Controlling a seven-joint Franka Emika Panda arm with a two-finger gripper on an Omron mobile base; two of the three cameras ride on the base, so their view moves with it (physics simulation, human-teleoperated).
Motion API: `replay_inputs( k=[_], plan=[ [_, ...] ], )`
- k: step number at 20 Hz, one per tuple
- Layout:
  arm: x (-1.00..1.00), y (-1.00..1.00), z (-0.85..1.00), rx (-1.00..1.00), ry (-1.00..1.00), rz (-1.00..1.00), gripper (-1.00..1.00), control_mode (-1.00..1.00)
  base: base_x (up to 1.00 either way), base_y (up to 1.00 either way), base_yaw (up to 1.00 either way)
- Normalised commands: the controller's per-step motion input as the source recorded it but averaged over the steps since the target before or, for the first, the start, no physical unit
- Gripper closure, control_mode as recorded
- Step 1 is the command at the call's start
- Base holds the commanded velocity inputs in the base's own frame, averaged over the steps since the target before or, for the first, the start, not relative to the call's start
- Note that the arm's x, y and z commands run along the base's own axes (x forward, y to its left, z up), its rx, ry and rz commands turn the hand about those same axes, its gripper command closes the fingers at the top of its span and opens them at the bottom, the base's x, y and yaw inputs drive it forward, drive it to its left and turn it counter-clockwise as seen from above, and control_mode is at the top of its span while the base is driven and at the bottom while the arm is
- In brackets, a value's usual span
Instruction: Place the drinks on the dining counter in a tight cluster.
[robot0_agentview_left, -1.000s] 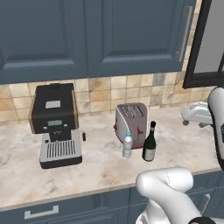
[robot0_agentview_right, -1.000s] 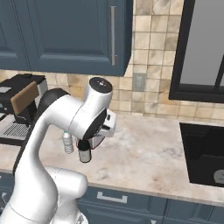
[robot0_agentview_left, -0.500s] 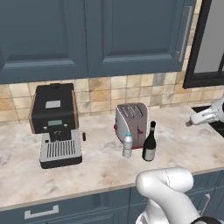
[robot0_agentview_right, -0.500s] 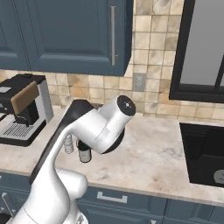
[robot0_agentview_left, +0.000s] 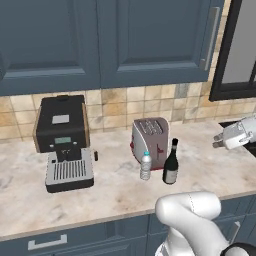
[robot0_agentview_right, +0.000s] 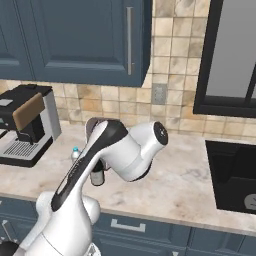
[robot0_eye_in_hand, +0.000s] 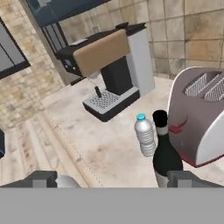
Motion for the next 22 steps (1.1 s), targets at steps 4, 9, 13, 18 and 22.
replay_inputs(
  k=[4, 9, 13, 18, 22],
  plan=[
    [0.42, 0.0, -0.01, 0.0, -0.04, 0.29, -1.0, -1.0, 0.0, 0.0, 0.0],
    [0.43, 0.01, -0.15, 0.0, -0.01, 0.26, -1.0, -1.0, 0.0, 0.0, 0.0],
    [0.22, 0.02, -0.23, 0.0, -0.01, 0.12, -1.0, -1.0, 0.0, 0.0, 0.0],
    [0.01, 0.1, -0.32, -0.03, -0.02, 0.0, -1.0, -1.0, 0.0, 0.0, 0.0],
    [0.0, 0.18, -0.72, -0.02, 0.0, 0.0, -1.0, -1.0, 0.0, 0.0, 0.0]
  ],
)
